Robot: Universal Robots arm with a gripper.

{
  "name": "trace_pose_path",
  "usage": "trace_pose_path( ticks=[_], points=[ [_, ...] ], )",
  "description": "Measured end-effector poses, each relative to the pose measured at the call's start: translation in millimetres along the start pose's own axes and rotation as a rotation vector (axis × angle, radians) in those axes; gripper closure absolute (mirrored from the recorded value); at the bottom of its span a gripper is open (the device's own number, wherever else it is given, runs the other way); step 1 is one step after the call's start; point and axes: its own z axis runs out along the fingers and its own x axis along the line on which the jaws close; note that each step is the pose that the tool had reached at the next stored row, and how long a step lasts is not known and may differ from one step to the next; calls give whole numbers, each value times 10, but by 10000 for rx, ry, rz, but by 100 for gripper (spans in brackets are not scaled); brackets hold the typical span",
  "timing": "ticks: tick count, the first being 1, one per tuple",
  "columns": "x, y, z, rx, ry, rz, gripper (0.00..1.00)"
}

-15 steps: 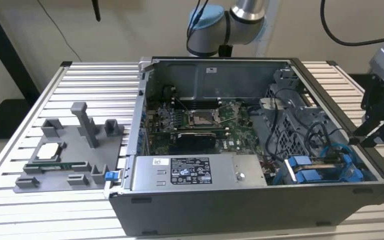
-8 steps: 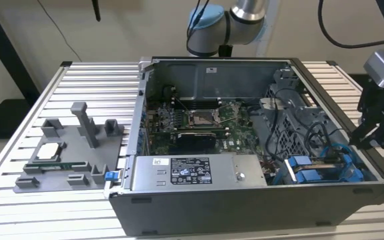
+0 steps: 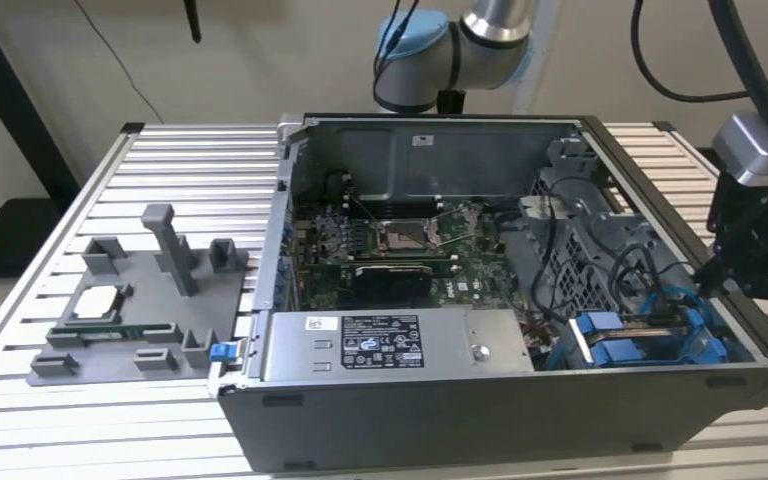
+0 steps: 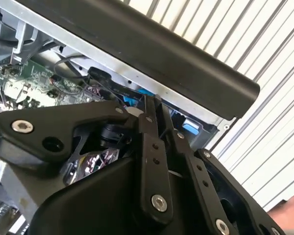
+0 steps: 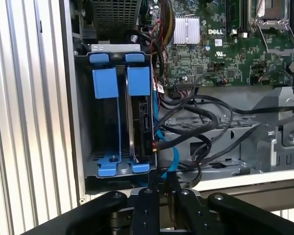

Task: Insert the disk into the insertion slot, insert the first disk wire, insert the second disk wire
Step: 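Insert the second disk wire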

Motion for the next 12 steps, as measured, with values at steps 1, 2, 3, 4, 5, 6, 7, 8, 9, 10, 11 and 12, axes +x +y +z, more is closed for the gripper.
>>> trace_pose_path(
  ticks=[1, 2, 3, 4, 5, 6, 7, 8, 9, 10, 11, 12],
  points=[
    [0, 1, 7, -3, -35, 5, 100],
    [2, 2, 19, -4, -65, 10, 100],
    [4, 4, 27, -5, -92, 19, 100],
    [5, 6, 31, -6, -131, 28, 100],
    [6, 8, 32, -9, -178, 37, 100],
    [6, 9, 33, -14, -233, 43, 100],
    [6, 8, 33, -17, -290, 48, 100],
    [7, 8, 27, -22, -338, 50, 100],
    [5, 8, 8, -25, -374, 52, 100],
    [2, 8, -29, -26, -396, 54, 100],
    [-1, 7, -74, -26, -399, 55, 100],
    [-4, 11, -116, -24, -401, 60, 100]
  ],
)
